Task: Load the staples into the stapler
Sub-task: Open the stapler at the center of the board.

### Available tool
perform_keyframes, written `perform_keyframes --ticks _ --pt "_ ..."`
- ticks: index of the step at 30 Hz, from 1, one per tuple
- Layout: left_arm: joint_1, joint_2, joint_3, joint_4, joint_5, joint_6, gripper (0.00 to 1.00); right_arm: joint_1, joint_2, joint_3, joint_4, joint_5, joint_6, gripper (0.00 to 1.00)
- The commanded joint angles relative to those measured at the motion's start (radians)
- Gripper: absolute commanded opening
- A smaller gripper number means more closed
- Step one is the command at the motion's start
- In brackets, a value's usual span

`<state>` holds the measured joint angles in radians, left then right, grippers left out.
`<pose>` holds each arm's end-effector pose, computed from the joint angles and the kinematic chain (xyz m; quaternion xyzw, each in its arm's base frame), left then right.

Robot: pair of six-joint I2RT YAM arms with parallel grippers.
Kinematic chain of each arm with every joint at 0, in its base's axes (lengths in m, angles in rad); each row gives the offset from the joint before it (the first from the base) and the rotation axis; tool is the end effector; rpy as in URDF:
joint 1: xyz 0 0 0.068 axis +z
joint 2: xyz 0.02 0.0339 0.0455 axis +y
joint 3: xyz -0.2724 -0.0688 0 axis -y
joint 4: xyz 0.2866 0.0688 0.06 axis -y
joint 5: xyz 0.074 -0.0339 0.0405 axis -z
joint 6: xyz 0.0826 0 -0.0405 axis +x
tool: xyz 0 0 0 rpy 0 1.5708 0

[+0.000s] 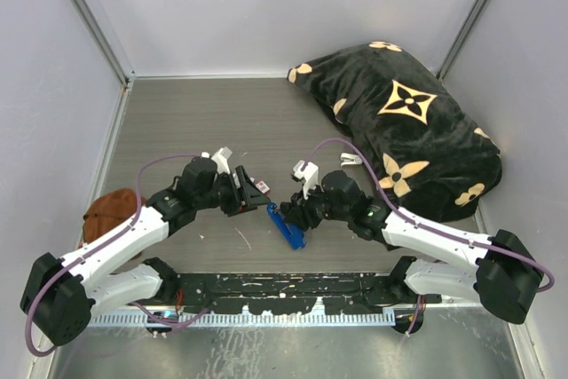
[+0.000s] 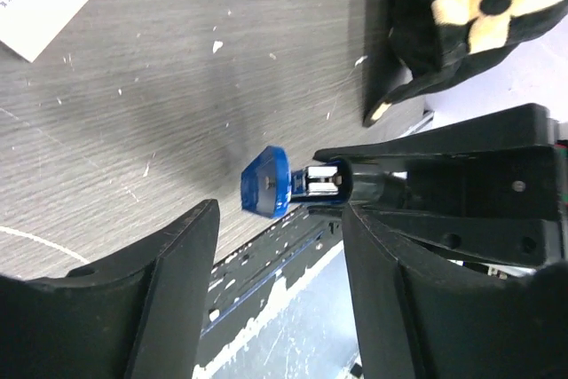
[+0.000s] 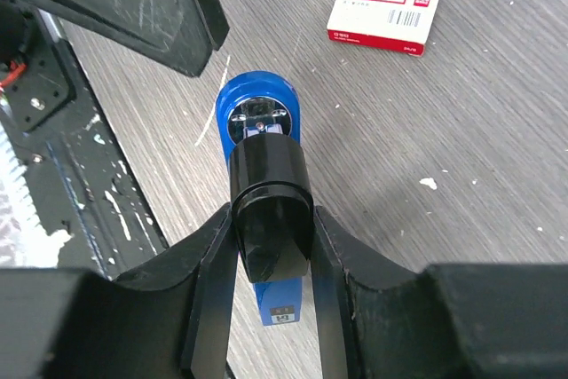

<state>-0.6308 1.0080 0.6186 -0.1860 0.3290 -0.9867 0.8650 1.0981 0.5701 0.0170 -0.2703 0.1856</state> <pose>0.2187 -0.1927 0.2078 -0.0765 0.8670 -0.4400 0.2211 0.1828 0.2485 0.1883 -0.3491 0.7834 0.3517 0.3750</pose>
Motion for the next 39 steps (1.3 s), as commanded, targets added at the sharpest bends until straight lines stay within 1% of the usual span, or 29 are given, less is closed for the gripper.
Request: perform_keyframes --ticks 1,4,7,11,18,29,31,33,35,39 --pt "0.004 0.017 0.011 -0.018 0.065 -0.010 0.57 0.022 -0.017 0.100 -0.018 0.074 -0.137 0.01" --pt "0.003 0.030 0.000 -0.019 0.066 -0.007 0.53 0.030 -0.010 0.116 -0.022 0.074 -0.156 0.01" --pt "0.003 0.038 -0.010 -0.020 0.057 -0.009 0.51 0.036 -0.005 0.120 -0.021 0.070 -0.161 0.01" --pt "0.003 0.055 -0.021 -0.003 0.051 -0.017 0.50 0.049 -0.002 0.122 -0.023 0.068 -0.164 0.01" --pt "0.003 0.105 -0.049 0.107 0.091 -0.061 0.50 0.062 0.013 0.128 -0.036 0.063 -0.166 0.01" --pt "0.003 0.142 -0.052 0.116 0.099 -0.051 0.51 0.086 0.059 0.145 -0.034 0.060 -0.163 0.01" --pt "0.003 0.149 -0.058 0.113 0.102 -0.049 0.47 0.089 0.060 0.146 -0.028 0.067 -0.159 0.01" --pt "0.004 0.154 -0.069 0.119 0.107 -0.050 0.38 0.092 0.061 0.146 -0.021 0.071 -0.154 0.01" --pt "0.003 0.155 -0.083 0.123 0.115 -0.053 0.32 0.095 0.060 0.145 -0.015 0.070 -0.149 0.01" --pt "0.004 0.154 -0.098 0.127 0.117 -0.053 0.31 0.101 0.061 0.138 0.004 0.065 -0.141 0.01"
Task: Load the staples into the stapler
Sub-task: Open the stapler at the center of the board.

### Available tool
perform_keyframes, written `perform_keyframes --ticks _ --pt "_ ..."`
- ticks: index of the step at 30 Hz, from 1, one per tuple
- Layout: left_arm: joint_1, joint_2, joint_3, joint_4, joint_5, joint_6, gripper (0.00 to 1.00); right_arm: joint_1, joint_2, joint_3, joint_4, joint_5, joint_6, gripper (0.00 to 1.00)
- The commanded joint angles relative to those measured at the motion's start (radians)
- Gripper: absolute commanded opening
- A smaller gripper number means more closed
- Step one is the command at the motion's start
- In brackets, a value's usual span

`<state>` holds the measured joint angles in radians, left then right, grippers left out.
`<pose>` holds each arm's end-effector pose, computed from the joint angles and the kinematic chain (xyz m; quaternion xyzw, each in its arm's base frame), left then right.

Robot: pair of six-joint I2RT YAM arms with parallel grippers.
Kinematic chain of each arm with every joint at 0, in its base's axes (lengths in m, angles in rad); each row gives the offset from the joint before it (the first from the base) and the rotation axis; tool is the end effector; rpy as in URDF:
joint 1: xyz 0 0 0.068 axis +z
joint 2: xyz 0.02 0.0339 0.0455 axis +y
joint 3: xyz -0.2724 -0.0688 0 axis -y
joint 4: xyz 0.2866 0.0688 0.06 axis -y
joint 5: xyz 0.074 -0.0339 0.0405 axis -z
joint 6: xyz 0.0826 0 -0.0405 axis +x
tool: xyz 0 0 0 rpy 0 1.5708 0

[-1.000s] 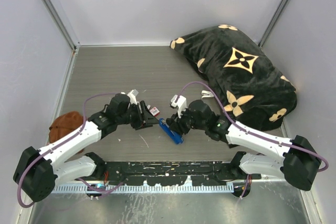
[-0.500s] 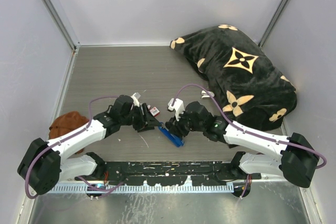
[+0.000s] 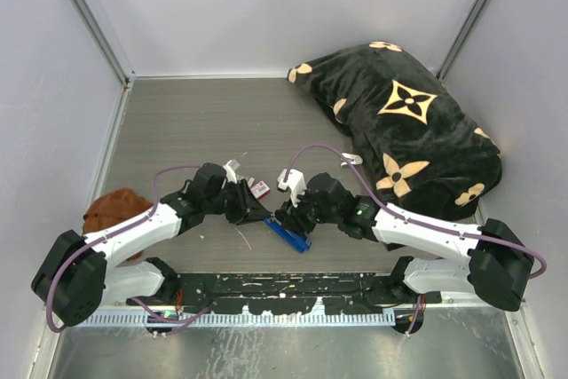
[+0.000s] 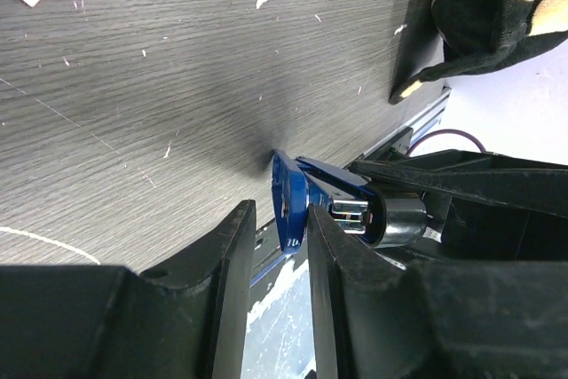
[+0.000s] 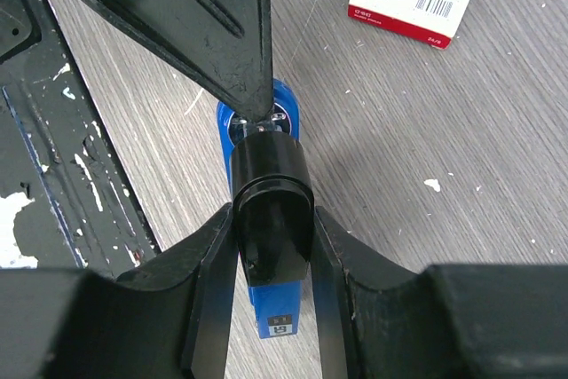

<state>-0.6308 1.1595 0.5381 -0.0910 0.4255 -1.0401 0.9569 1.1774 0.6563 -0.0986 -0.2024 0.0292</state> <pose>0.2157 -0.1997 0.1476 -0.0946 0.8881 -0.4305 0.1305 0.1708 0.2712 0.1845 -0.4371 0.7703 0.2947 0.3587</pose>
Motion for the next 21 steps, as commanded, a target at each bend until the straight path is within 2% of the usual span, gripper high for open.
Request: perform_keyframes --ticks 1,7,12,21 --pt "0.003 0.005 -0.019 0.040 0.023 -0.003 0.31 0.011 -0.019 0.049 0.128 -0.007 0.018 0.01" --pt "0.003 0.051 -0.066 0.180 0.089 -0.073 0.27 0.015 -0.006 0.045 0.200 -0.030 0.046 0.01" --pt "0.008 0.048 -0.081 0.171 0.078 -0.064 0.02 0.016 -0.025 0.045 0.220 -0.005 0.030 0.01" --pt "0.181 -0.087 -0.097 -0.010 0.101 0.042 0.00 -0.045 -0.201 0.015 0.145 0.021 0.003 0.01"
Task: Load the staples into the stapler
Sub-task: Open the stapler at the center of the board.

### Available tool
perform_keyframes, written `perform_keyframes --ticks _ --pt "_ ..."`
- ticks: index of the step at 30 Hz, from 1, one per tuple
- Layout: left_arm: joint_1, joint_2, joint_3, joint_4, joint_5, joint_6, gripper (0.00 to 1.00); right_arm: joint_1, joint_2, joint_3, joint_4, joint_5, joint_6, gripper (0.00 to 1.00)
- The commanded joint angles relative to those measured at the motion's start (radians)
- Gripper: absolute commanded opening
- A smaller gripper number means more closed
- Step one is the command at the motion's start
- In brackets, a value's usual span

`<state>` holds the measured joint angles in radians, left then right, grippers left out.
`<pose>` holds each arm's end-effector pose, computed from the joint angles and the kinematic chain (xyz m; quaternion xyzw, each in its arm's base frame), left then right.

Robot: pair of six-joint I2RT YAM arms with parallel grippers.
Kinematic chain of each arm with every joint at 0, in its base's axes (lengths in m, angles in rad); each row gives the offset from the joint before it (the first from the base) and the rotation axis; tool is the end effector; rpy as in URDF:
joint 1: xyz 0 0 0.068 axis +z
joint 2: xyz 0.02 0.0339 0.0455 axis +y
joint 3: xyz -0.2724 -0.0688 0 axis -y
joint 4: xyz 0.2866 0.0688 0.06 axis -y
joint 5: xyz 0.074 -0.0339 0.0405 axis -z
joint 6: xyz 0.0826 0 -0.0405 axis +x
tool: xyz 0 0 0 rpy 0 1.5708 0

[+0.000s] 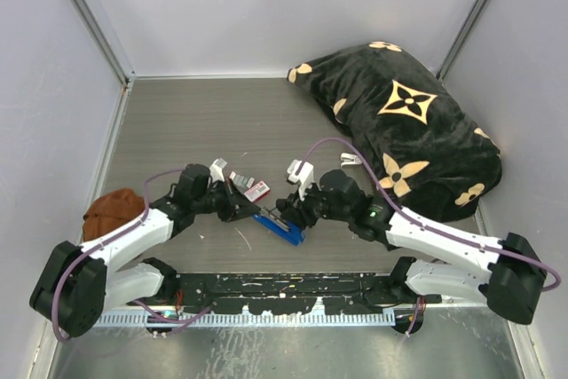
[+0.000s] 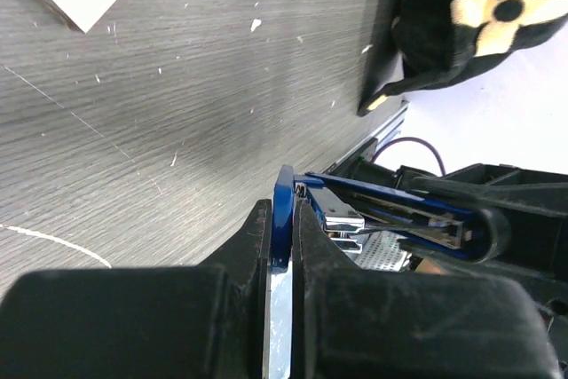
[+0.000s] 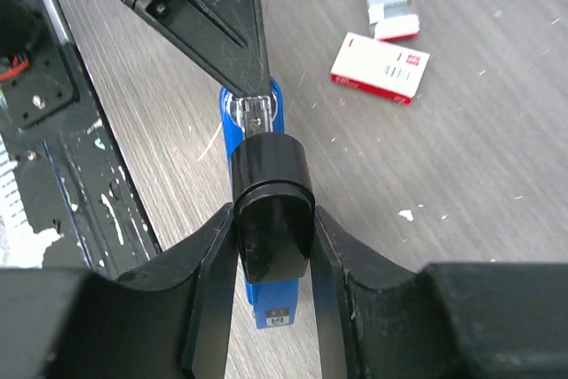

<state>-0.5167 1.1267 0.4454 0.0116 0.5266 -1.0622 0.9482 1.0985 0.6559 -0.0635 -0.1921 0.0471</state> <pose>0.2207 -0.1731 0.1353 -0.1250 0.8676 -0.4635 0.1298 0.1717 0.2662 0.2124 -0.4173 0.7509 0.3138 0.4045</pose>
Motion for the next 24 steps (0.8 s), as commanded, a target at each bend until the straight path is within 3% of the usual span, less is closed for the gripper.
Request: perform_keyframes --ticks 1,5,13,24 --pt "0.083 -0.068 -0.004 -0.133 0.002 0.077 0.00 -0.055 -0.140 0.001 0.117 0.003 -0.002 0.01" --pt "0.130 -0.109 -0.001 -0.204 -0.001 0.120 0.00 -0.121 -0.207 -0.101 0.175 0.020 0.093 0.01" --pt "0.224 -0.216 -0.028 -0.256 0.004 0.138 0.00 -0.137 -0.429 -0.345 0.243 0.235 0.261 0.05" --pt "0.264 -0.242 -0.053 -0.256 0.030 0.156 0.00 -0.137 -0.552 -0.543 0.295 0.393 0.487 0.57"
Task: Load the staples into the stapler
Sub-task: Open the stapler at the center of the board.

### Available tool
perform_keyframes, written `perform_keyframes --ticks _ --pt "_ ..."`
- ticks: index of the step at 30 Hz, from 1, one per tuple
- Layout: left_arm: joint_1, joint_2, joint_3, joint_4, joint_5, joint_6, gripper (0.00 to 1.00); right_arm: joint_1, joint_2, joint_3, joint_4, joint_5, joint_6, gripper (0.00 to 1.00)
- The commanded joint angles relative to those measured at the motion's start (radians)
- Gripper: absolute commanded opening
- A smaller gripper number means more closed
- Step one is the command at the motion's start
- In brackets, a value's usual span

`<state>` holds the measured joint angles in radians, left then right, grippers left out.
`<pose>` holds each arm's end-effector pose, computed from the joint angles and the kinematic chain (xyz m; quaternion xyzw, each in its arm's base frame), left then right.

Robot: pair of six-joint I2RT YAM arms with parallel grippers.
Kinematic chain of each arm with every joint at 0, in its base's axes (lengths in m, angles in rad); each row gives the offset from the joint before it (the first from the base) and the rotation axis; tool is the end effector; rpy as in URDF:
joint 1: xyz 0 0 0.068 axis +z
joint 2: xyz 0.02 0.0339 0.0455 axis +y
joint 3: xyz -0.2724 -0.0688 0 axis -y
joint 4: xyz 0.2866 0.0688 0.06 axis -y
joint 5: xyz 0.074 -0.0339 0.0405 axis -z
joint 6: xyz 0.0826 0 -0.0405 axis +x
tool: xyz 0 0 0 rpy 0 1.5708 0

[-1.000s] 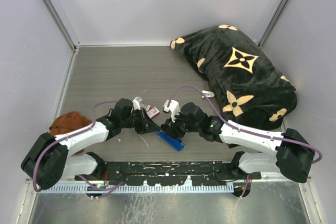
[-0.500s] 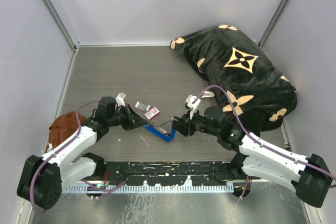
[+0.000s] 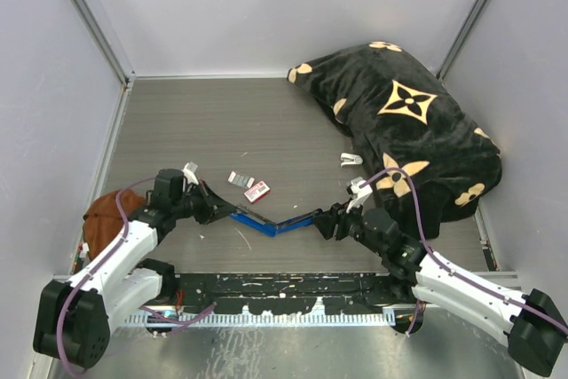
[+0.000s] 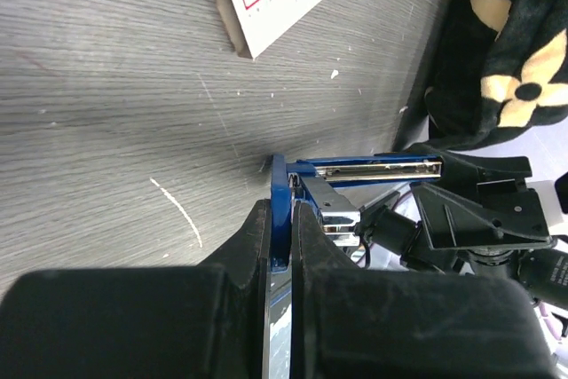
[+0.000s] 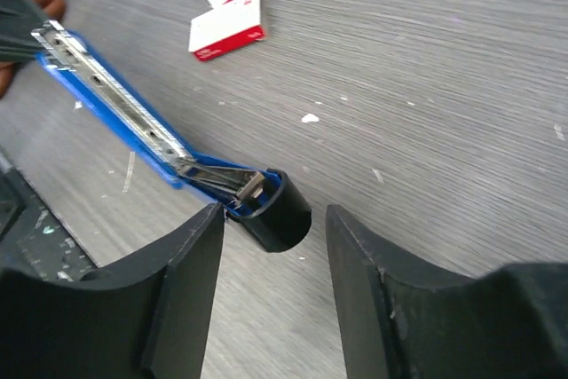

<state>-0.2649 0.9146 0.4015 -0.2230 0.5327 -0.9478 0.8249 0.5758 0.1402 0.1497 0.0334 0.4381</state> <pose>0.2212 -0.1035 0.1435 -0.1948 0.8667 -0.4206 0.1842 0.1560 0.1648 0.1511 -0.1440 0.7875 0.3429 0.4914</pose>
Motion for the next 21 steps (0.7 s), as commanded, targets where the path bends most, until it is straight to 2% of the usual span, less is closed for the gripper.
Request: perform_keyframes --ticks 1,7,11,13,17,21 --pt "0.016 -0.032 -0.013 -0.021 0.025 0.041 0.00 -0.013 -0.032 -0.035 0.082 0.175 0.112 0.60" --pt "0.019 -0.045 -0.027 -0.012 0.036 0.052 0.00 -0.013 -0.074 -0.015 0.023 0.196 0.140 0.71" --pt "0.018 -0.065 -0.041 -0.008 0.033 0.059 0.00 -0.013 -0.174 0.051 -0.159 0.391 0.153 0.75" --pt "0.020 -0.077 -0.049 0.001 0.036 0.060 0.00 -0.014 -0.240 0.076 -0.222 0.457 0.157 0.81" --pt "0.020 -0.096 -0.069 0.032 0.044 0.060 0.00 -0.015 -0.274 0.114 -0.237 0.396 0.125 0.82" --pt "0.020 -0.115 -0.089 0.051 0.045 0.057 0.00 -0.015 -0.127 0.204 -0.345 0.284 0.214 0.82"
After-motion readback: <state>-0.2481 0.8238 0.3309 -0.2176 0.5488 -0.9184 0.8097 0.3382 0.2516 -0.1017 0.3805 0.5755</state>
